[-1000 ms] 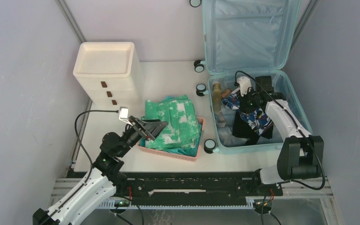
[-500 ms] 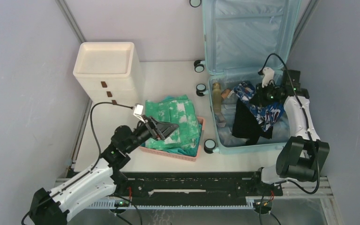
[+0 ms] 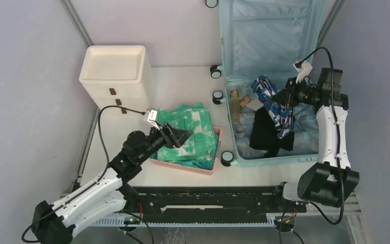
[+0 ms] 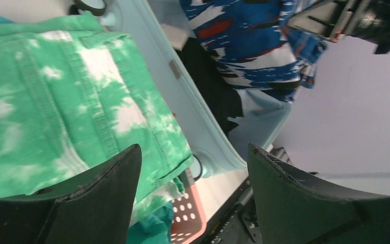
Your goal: Open, take out, and arrange the luggage
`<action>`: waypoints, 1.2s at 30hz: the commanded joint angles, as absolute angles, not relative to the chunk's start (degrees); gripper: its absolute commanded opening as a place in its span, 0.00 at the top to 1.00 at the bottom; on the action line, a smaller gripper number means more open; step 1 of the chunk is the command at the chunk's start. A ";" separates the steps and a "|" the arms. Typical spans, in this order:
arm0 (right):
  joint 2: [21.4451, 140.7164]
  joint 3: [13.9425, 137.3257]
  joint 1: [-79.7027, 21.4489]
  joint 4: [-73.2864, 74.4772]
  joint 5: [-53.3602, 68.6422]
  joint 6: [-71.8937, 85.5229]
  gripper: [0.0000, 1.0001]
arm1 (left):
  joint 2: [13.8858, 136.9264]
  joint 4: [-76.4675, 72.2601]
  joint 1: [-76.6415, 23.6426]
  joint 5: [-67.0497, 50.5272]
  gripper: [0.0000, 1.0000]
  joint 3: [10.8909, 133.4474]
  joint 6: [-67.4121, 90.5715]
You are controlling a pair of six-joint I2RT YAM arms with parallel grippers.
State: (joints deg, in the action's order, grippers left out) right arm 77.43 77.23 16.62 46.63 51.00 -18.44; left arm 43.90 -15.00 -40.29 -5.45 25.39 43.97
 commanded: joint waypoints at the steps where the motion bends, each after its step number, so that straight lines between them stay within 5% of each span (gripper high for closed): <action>1: 72.53 81.61 14.96 40.99 61.17 -6.96 1.00 | 39.85 -5.45 -40.37 3.73 0.20 30.91 36.59; 11: 67.80 79.34 5.21 30.18 60.67 12.42 1.00 | 33.47 17.75 -37.85 22.70 0.09 36.03 27.29; 25: 68.33 79.56 -18.59 23.06 40.02 30.82 1.00 | 37.39 18.50 -27.03 10.91 0.07 28.61 34.41; 36: 71.45 82.34 -32.65 25.49 18.68 31.44 1.00 | 42.13 18.18 -26.37 7.27 0.21 24.61 38.27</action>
